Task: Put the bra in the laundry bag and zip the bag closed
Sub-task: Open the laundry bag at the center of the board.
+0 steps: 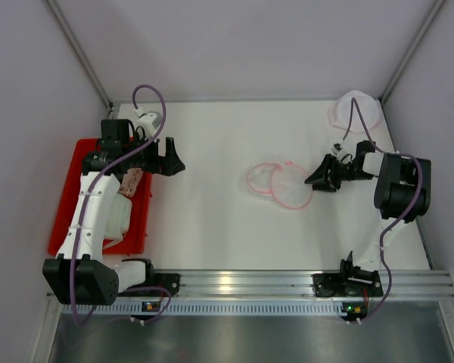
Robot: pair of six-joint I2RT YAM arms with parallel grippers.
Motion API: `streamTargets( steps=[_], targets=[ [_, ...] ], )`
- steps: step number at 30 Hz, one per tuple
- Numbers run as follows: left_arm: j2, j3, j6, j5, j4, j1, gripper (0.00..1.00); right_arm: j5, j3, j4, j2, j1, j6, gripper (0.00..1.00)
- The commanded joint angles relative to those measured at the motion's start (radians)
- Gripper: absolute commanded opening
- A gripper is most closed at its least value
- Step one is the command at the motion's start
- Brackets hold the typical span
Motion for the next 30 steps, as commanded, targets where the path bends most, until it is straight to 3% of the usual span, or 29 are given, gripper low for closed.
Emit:
streamTargets(
  steps=[1, 7, 10, 15, 16, 20, 21, 25, 27, 30],
  targets=[
    [-0.001, 0.011, 0.006, 0.026, 0.011, 0.002, 0.99, -0.141, -0.097, -0.011, -0.057, 0.013, 0.017, 0.51],
    [0.017, 0.02, -0.005, 0.041, 0.009, 0.002, 0.99, -0.211, -0.204, 0.048, -0.137, 0.054, 0.013, 0.54],
    [0.022, 0.02, -0.008, 0.044, 0.011, 0.002, 0.99, -0.208, -0.237, 0.113, -0.153, 0.067, 0.043, 0.5],
    [0.006, 0.011, 0.001, 0.021, 0.011, 0.002, 0.99, -0.238, -0.272, 0.188, -0.211, 0.09, 0.162, 0.13],
    [0.006, 0.009, 0.001, 0.02, 0.009, 0.002, 0.99, -0.255, -0.278, 0.237, -0.244, 0.093, 0.202, 0.0],
    [-0.006, -0.002, 0.004, 0.068, 0.011, 0.002, 0.98, -0.327, -0.332, 0.443, -0.31, 0.096, 0.475, 0.0],
    [-0.03, -0.006, 0.022, 0.134, 0.011, 0.002, 0.98, -0.338, -0.362, 0.513, -0.321, 0.097, 0.591, 0.0],
    [-0.144, -0.087, 0.088, 0.239, 0.185, -0.009, 0.99, -0.342, -0.395, 0.585, -0.346, 0.113, 0.697, 0.0],
    [-0.197, -0.146, 0.186, 0.187, 0.254, -0.038, 0.99, -0.346, -0.395, 0.584, -0.346, 0.132, 0.717, 0.0],
    [-0.198, -0.18, 0.355, 0.049, 0.323, -0.177, 0.93, -0.352, -0.399, 0.61, -0.341, 0.16, 0.753, 0.0]
  ],
)
